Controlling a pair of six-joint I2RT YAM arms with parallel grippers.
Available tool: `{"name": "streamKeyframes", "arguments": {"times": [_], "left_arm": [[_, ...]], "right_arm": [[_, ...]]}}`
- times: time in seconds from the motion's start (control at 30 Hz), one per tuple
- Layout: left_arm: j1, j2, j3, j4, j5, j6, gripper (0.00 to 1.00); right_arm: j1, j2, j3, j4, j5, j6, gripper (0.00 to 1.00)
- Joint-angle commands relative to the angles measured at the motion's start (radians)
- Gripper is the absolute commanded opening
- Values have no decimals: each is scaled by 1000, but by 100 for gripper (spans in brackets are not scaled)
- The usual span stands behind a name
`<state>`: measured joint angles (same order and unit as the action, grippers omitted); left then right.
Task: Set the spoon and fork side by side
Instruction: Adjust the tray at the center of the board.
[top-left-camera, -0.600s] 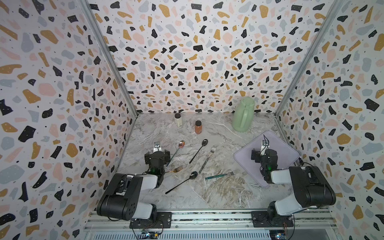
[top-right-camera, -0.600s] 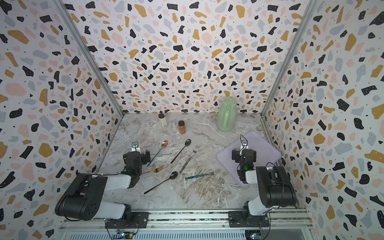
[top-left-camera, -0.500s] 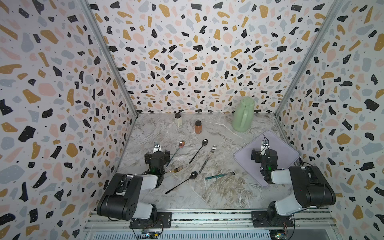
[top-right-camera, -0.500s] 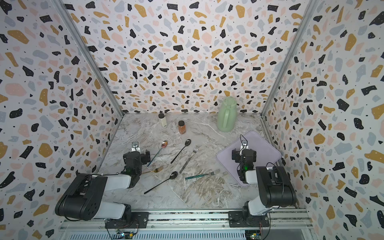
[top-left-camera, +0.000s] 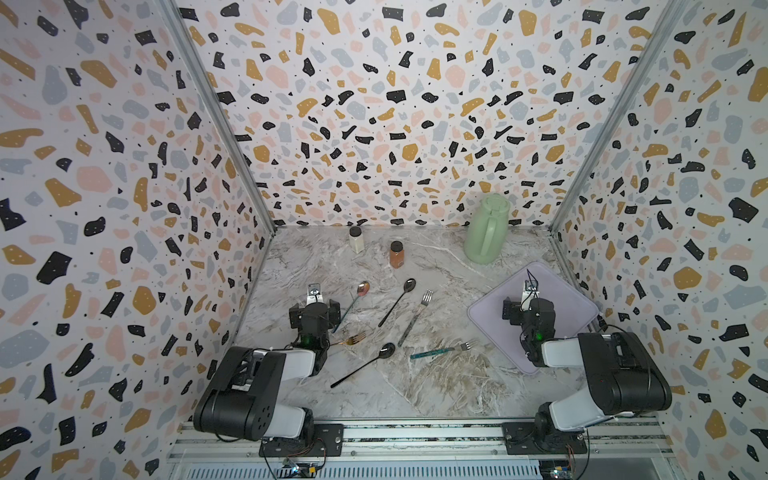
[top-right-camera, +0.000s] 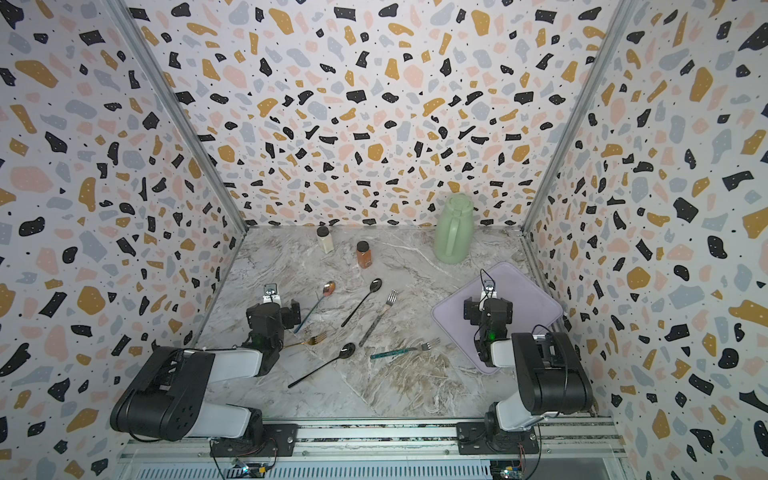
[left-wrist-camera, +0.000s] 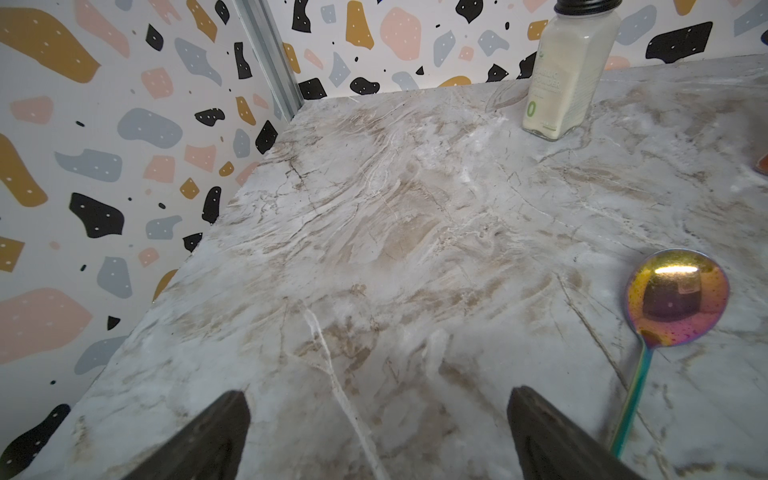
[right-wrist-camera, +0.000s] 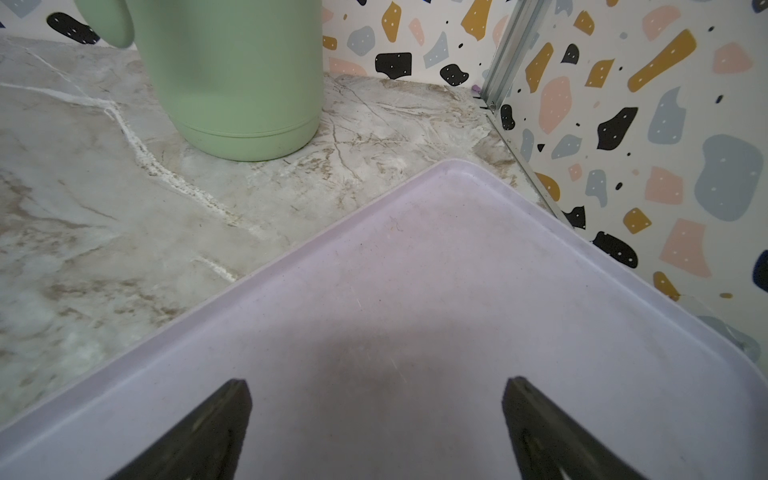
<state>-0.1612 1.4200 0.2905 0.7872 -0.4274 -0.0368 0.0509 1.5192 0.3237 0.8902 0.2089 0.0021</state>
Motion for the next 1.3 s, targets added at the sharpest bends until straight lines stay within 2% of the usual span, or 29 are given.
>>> {"name": "streamKeyframes", "arguments": {"times": [0.0,0.07,0.13,0.27,0.33,0.43,0.5,0.6,0.63,0.67,0.77,0.9,1.07,1.2,1.27], "left_arm": [[-3,-24,20,39,-15,6,100],[-3,-52,24,-3,-14,-2,100],[-3,-56,6,37,-6,10,100],[-4,-107,-15,33,-22,3,100],[-4,-176,31,-127,-73,-33,100],[-5,-254,89,-299,-55,-40,100],[-6,-319,149,-461,-87,-158,100],[-6,-394,300,-891,-217,-577,100],[-6,-404,349,-1005,-201,-650,100],[-6,-408,384,-1059,-135,-661,100],[-8,-423,425,-1110,93,-680,99],[-39,-470,441,-1176,236,-691,96],[-93,-524,461,-1238,408,-642,96],[-136,-538,470,-1266,497,-588,96],[-155,-537,465,-1270,533,-565,96]], "right_arm": [[3,-7,21,7,-4,-6,100],[2,-13,21,5,17,3,100],[2,-51,25,-30,34,9,100],[1,-168,62,-210,41,6,100],[2,-217,87,-305,43,6,100],[1,-289,147,-493,18,66,100],[1,-341,221,-679,3,151,100],[1,-375,384,-1031,-28,315,100],[2,-369,447,-1161,-57,363,100],[1,-357,508,-1272,-98,391,100],[1,-297,657,-1539,-270,418,100],[16,-276,687,-1677,-491,412,93],[106,-316,630,-1771,-430,433,82],[166,-331,570,-1799,-355,467,72],[187,-319,542,-1796,-333,479,72]]}}
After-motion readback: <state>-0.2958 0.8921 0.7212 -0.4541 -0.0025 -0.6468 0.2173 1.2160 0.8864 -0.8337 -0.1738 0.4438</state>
